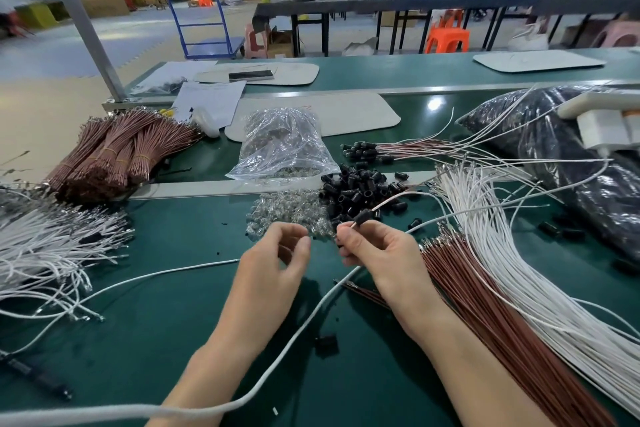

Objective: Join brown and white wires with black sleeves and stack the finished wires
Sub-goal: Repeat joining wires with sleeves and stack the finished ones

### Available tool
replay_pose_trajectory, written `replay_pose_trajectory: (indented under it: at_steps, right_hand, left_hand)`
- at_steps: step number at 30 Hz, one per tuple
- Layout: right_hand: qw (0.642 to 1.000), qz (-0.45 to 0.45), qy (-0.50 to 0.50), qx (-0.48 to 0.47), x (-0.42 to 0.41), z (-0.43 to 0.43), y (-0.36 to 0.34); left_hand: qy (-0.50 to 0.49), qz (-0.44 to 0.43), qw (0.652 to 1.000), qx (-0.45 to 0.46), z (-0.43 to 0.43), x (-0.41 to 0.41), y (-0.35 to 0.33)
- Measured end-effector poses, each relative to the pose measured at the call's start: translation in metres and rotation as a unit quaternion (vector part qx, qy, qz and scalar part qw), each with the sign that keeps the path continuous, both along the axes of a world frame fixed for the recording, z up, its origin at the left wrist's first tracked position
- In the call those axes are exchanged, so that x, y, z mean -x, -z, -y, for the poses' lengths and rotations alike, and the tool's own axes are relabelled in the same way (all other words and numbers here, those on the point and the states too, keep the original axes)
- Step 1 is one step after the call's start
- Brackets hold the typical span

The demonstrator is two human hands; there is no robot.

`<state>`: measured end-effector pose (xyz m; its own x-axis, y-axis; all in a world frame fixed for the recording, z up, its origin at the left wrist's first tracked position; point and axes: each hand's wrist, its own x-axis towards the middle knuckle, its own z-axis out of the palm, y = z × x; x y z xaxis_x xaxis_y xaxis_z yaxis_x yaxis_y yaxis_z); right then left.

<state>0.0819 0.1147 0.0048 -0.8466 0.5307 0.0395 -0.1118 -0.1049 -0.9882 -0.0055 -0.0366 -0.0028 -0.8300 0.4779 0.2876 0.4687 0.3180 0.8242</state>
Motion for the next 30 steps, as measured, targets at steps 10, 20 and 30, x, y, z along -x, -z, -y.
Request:
replay_pose_trajectory:
  at_steps: [10,20,30]
  right_hand:
    - [0.989,-0.022,-0.004,0.147,0.001,0.0,-0.003]
    - [0.968,-0.021,-0.028,0.25,0.003,0.0,-0.003]
    - [0.953,-0.016,-0.074,0.292,0.002,-0.001,-0.004]
  left_hand:
    - [-0.043,-0.202,0.953,0.223,-0.01,0.011,0.009]
    - [0.015,-0.006,0.998,-0.061,-0.016,-0.006,-0.002]
    - [0.062,0.058,0.984,-0.159,-0.022,-0.024,-0.003]
